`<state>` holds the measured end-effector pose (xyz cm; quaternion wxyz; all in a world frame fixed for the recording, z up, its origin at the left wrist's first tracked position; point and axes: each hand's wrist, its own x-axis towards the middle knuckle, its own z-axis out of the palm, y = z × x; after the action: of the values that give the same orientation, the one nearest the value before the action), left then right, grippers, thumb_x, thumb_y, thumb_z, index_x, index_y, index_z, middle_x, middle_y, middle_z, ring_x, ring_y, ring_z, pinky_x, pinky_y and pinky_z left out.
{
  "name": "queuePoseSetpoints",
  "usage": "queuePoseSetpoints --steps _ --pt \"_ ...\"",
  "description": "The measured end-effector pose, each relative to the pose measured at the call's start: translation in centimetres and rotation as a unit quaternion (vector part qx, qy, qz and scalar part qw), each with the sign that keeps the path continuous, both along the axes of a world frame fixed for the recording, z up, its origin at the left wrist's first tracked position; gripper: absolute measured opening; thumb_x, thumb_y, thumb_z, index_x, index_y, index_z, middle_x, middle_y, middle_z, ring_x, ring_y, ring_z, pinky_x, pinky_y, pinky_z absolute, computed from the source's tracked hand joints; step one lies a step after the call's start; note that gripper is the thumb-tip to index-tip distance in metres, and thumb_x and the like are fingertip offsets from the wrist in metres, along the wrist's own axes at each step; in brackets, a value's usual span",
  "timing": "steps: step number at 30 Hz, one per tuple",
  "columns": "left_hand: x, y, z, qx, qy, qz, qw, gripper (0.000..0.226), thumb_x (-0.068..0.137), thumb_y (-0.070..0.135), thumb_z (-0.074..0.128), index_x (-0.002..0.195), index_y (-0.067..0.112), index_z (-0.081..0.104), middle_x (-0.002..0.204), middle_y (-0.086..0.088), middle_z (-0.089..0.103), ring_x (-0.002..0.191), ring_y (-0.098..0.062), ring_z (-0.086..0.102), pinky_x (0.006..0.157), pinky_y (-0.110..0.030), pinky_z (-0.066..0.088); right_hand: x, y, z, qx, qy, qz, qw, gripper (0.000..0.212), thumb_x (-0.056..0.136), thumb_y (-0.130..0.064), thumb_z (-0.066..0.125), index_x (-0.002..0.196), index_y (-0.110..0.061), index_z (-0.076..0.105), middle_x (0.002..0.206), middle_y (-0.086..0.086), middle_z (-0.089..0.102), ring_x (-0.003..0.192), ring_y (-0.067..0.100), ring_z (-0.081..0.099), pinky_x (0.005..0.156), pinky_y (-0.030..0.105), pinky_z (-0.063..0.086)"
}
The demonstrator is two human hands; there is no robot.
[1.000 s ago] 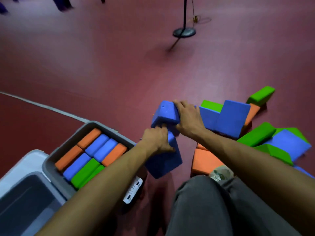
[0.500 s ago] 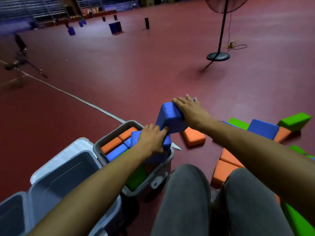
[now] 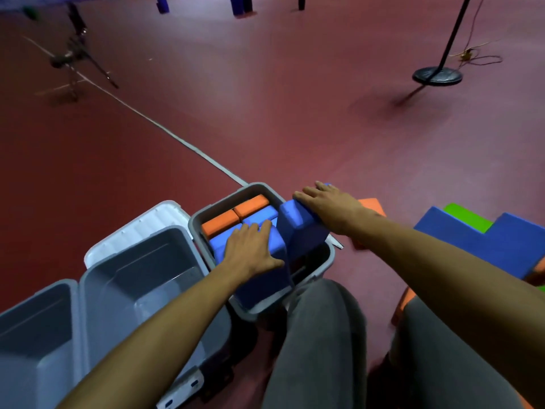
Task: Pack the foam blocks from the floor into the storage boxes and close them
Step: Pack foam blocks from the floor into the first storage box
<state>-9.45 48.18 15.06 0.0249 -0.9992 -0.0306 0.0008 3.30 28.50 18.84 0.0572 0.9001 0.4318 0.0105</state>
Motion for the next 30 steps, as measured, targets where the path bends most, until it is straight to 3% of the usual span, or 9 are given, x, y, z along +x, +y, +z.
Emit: queuePoseSetpoints --steps 8,15,18,23,30 --pt "-0.1 1.4 -4.1 -0.020 -0.020 0.038 0.999 0.089 0.072 0.068 0.064 0.143 0.021 0.036 0.124 -0.008 0.057 0.111 -0.031 0.049 0.092 -0.043 0.039 0.7 3.5 -4.4 -0.060 0.031 0.015 0.998 0.069 0.092 -0.009 0.049 0.156 -0.019 0.024 0.149 0.009 0.038 0.136 0.040 0.034 0.110 0.048 0.032" --pt "1.9 1.7 -5.3 -0.062 -0.026 0.074 0.995 0.079 0.070 0.074 0.063 0.127 0.022 0.046 0.120 -0.006 0.060 0.106 -0.032 0.052 0.088 -0.045 0.040 2.8 4.1 -6.7 -0.094 0.035 0.003 0.995 0.068 0.096 -0.009 0.044 0.158 -0.021 0.020 0.153 0.008 0.035 0.140 0.038 0.031 0.112 0.047 0.030" --pt "2.3 1.4 -6.6 -0.092 -0.026 0.096 0.991 0.085 0.069 0.076 0.063 0.133 0.024 0.044 0.123 -0.005 0.060 0.109 -0.032 0.053 0.091 -0.044 0.042 3.6 4.0 -7.4 -0.123 0.032 0.008 0.992 0.065 0.099 -0.010 0.041 0.159 -0.021 0.017 0.157 0.008 0.031 0.146 0.039 0.024 0.115 0.047 0.025" --pt "2.3 0.0 -8.6 -0.051 -0.023 0.061 0.997 0.087 0.070 0.067 0.068 0.140 0.022 0.042 0.122 -0.007 0.060 0.110 -0.030 0.053 0.092 -0.042 0.039 3.5 4.3 -9.5 -0.139 0.054 0.001 0.989 0.069 0.096 -0.012 0.048 0.158 -0.020 0.019 0.154 0.007 0.035 0.140 0.038 0.032 0.111 0.046 0.033" --pt "2.6 0.7 -11.7 -0.047 0.003 0.094 0.994 0.088 0.069 0.066 0.072 0.138 0.020 0.044 0.119 -0.006 0.060 0.106 -0.028 0.053 0.089 -0.040 0.040 3.5 5.5 -12.3 -0.149 0.029 0.019 0.988 0.073 0.093 -0.015 0.055 0.156 -0.022 0.019 0.151 0.006 0.035 0.140 0.038 0.030 0.112 0.045 0.029"
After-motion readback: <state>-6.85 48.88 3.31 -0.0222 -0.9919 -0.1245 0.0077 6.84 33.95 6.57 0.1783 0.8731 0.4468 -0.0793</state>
